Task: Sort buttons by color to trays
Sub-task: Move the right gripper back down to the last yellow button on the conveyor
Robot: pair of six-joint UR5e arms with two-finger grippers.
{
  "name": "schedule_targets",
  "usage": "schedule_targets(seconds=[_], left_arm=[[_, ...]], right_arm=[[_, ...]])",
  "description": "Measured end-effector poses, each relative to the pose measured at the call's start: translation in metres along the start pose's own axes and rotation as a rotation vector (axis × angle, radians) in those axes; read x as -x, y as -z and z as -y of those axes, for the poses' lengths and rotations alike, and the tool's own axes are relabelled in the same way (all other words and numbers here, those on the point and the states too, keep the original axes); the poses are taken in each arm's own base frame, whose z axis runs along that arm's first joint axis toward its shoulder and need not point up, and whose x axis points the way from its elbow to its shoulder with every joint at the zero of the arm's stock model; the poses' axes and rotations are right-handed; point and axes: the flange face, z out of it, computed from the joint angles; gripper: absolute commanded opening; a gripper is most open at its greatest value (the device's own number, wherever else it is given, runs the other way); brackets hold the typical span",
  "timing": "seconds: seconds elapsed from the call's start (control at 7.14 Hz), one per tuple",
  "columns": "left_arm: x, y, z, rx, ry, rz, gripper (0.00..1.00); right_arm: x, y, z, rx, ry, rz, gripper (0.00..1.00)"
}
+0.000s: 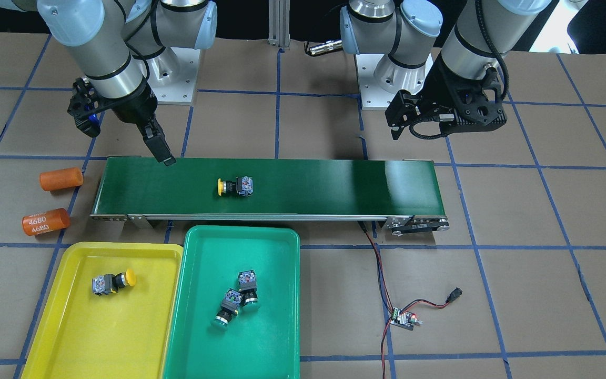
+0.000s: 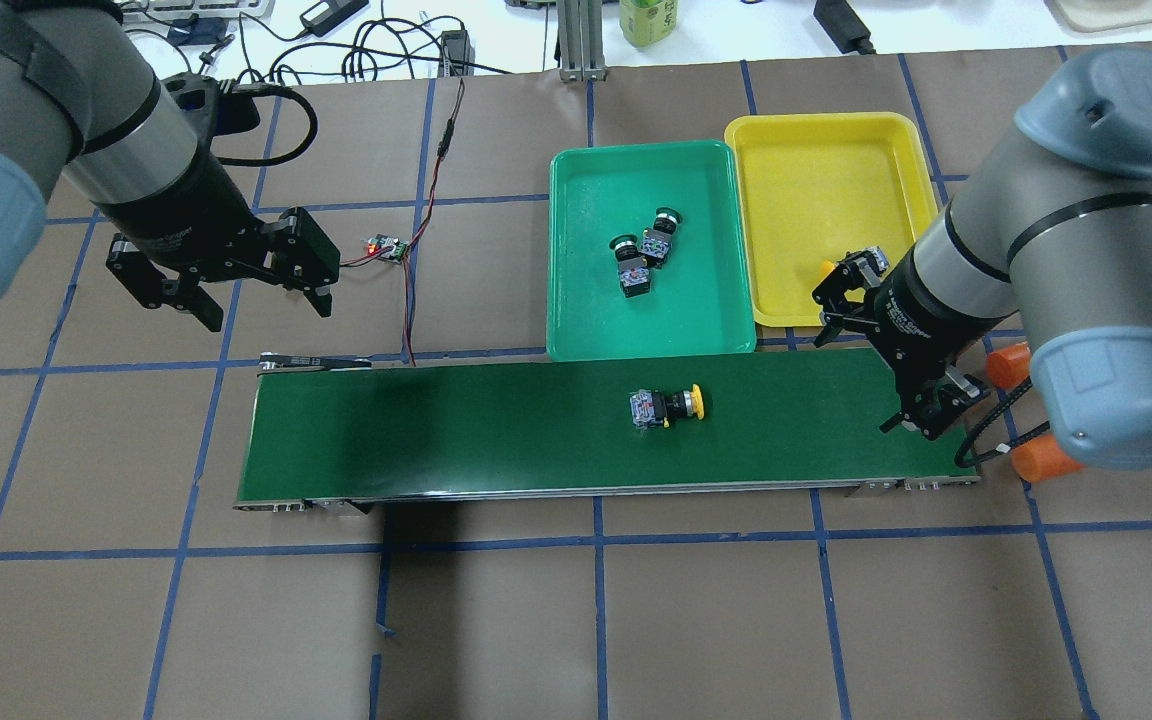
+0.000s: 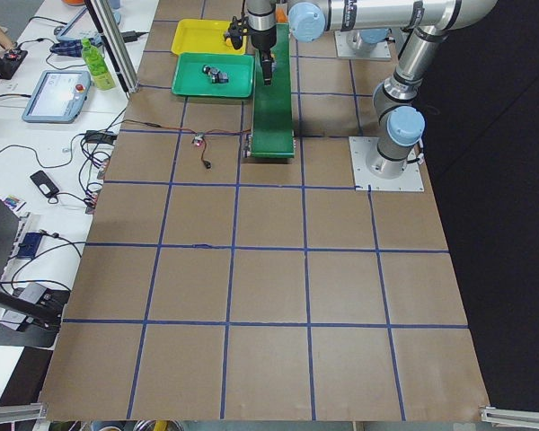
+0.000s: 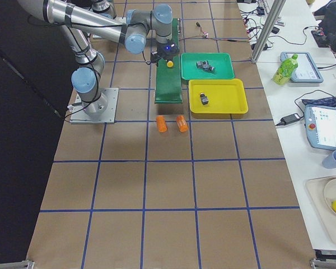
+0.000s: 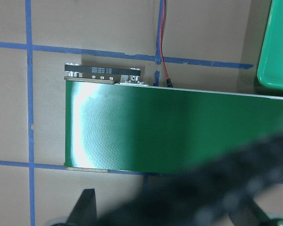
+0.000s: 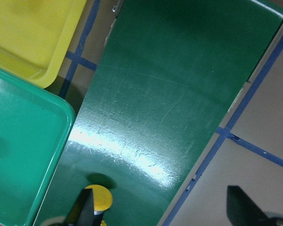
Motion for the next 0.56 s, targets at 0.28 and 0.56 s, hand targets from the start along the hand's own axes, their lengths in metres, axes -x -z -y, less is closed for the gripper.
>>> schedule_targets(seconds=[0.28, 0.56], left_arm=[[-0.001, 0.005, 0.000, -0.015, 0.015, 0.002, 1.00], [0.000, 0.012, 0.004, -0.030, 0.023, -0.002, 1.00]], right_arm=[[0.014, -0.023, -0.003, -0.006, -0.049, 0.015, 1.00], [0.031, -0.048, -0.016, -0.007, -0.069, 0.006, 1.00]])
